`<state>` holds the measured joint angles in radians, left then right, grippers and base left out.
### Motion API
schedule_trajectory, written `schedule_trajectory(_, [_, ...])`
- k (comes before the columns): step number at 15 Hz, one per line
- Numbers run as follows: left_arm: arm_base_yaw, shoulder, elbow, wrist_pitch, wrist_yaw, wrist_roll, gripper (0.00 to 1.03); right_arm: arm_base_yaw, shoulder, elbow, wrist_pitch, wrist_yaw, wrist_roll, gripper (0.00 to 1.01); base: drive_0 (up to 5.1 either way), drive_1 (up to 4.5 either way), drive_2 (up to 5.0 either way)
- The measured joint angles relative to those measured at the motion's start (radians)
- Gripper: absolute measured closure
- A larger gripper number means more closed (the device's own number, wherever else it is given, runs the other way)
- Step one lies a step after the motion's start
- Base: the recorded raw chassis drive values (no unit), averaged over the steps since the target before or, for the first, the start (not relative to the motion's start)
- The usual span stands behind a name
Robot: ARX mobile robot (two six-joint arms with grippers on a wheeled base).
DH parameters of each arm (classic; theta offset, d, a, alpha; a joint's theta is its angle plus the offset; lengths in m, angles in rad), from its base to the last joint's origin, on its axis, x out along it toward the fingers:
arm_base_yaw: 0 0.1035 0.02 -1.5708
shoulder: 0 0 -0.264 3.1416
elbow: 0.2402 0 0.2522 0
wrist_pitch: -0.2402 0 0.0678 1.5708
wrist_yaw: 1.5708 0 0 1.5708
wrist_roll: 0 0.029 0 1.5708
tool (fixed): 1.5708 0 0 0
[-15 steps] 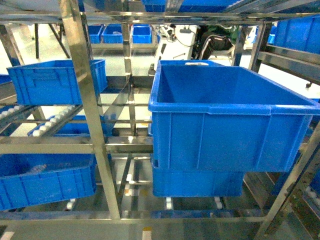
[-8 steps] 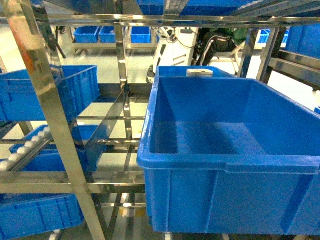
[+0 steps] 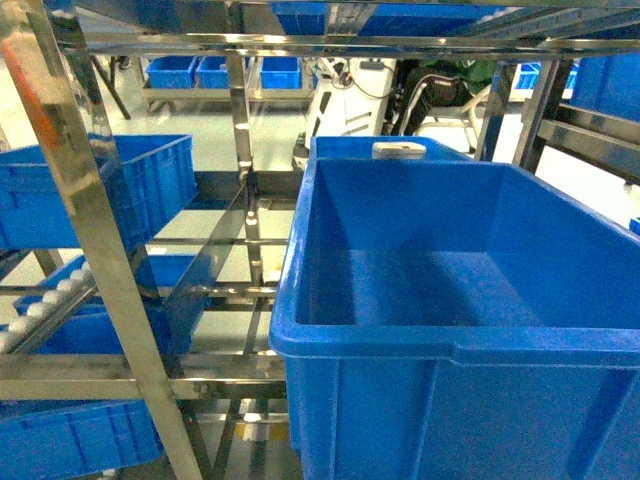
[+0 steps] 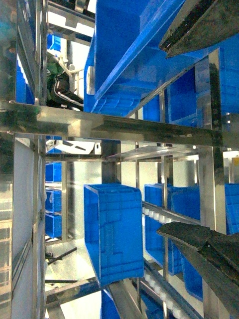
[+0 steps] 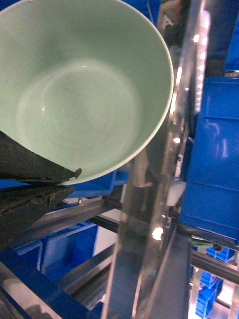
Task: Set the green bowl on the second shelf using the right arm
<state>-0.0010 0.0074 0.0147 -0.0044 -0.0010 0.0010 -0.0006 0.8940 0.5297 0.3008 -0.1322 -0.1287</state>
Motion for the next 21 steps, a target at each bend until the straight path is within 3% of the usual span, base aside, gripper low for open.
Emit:
schedule_trajectory(3, [0.0,0.0,0.0,0.0,0.0,0.0,0.05,0.03,0.118,-0.093,0.063,0.01,-0.031,0.99,0.0,0.0,0.0])
schedule_trajectory(5, [0.0,0.0,0.0,0.0,0.0,0.0,0.05,0.054,0.215,-0.095,0.156,0.014,-0.05,0.99,0.0,0.0,0.0])
schedule_trajectory(8, [0.0,0.0,0.0,0.0,0.0,0.0,0.05,0.051,0.411,-0.062,0.239,0.031,-0.076,0.99,0.0,0.0,0.0])
schedule_trajectory(9, [0.0,0.0,0.0,0.0,0.0,0.0,0.05,0.043,0.517,-0.032,0.277,0.031,-0.1,0.99,0.0,0.0,0.0])
schedule_trajectory(12, [0.0,0.0,0.0,0.0,0.0,0.0,0.05,0.03,0.716,0.063,0.313,0.055,-0.116,0.99,0.0,0.0,0.0])
schedule_trajectory(21, [0.0,0.0,0.0,0.0,0.0,0.0,0.05,0.034,0.852,0.173,0.283,0.034,-0.051,0.99,0.0,0.0,0.0])
